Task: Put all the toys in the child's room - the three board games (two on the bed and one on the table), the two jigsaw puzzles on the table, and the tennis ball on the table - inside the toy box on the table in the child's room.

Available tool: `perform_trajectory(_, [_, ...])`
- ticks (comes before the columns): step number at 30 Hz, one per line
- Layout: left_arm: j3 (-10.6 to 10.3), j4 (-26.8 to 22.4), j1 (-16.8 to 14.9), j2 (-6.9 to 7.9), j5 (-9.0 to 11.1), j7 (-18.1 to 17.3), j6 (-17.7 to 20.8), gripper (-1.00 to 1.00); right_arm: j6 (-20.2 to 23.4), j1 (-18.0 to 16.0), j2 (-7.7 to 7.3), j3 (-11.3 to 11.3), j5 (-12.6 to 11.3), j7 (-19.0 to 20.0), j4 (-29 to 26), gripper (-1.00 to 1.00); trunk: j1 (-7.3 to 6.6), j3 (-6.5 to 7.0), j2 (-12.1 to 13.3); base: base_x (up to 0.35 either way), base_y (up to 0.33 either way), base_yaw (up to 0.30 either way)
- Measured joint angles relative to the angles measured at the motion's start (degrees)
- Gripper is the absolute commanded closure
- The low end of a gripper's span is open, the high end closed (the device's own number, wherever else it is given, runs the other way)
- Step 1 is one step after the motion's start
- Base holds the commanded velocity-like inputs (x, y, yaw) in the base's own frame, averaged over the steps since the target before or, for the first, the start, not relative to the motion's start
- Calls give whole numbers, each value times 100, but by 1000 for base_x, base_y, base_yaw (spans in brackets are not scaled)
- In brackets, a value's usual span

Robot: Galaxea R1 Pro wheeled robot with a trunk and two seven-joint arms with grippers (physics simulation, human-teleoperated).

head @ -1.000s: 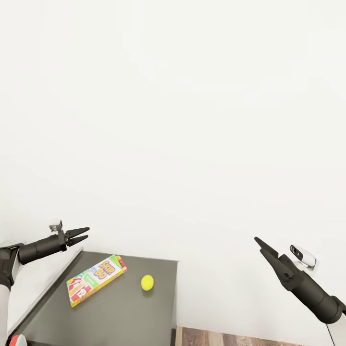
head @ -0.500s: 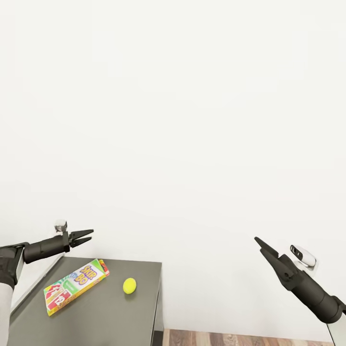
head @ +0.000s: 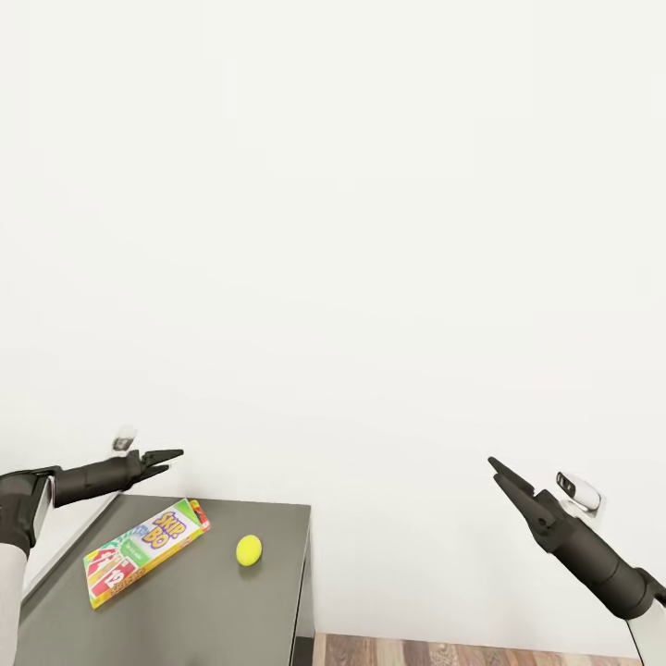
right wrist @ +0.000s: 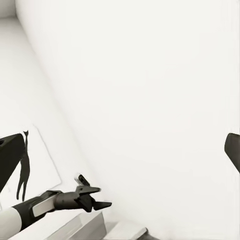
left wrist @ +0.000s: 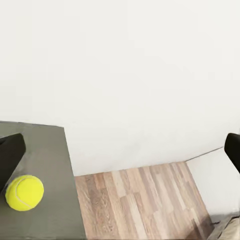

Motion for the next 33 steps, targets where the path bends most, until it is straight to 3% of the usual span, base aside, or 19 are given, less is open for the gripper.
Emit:
perform_trajectory(4, [-2, 0, -7, -50, 26, 875, 12, -100, 44, -1, -7, 25, 48, -400, -2, -100, 0, 0, 0, 0, 0, 0])
perform_trajectory(8, [-3, 0, -21, -216, 41, 1780, 20, -100, 179, -9, -6, 96, 107, -904, -8, -100, 0, 0, 0, 0, 0, 0])
perform_trajectory(10, [-3, 1, -35, -403, 37, 2422, 17, -100, 341, -13, -3, 197, 165, -1345, -10, -100, 0, 0, 1, 0, 0, 0])
perform_trajectory(12, [-3, 1, -41, -474, 38, 2645, 14, -100, 403, -12, 2, 235, 179, -1513, -10, -100, 0, 0, 0, 0, 0, 0])
perform_trajectory(13, [-3, 1, -49, -601, 38, 3032, 4, -100, 506, -11, 2, 301, 204, -1831, -12, -100, 0, 0, 1, 0, 0, 0])
perform_trajectory(22, [-6, 67, -89, -1256, 12, 4696, -500, -100, 1031, -15, -25, 464, 235, -3124, -58, -100, 0, 0, 0, 0, 0, 0])
perform_trajectory(23, [-8, 99, -90, -1394, 10, 5094, -564, -100, 1233, -32, -31, 479, 240, -3283, -60, -100, 0, 0, 1, 0, 0, 0])
perform_trajectory(28, [-9, 170, -102, -1697, 15, 6085, -634, -100, 1714, -65, -42, 488, 313, -3578, -62, -100, 0, 0, 0, 0, 0, 0])
perform_trajectory(33, [-12, 219, -117, -1927, 15, 6758, -644, -100, 1988, -138, -47, 496, 589, -3899, -62, -100, 0, 0, 0, 0, 0, 0])
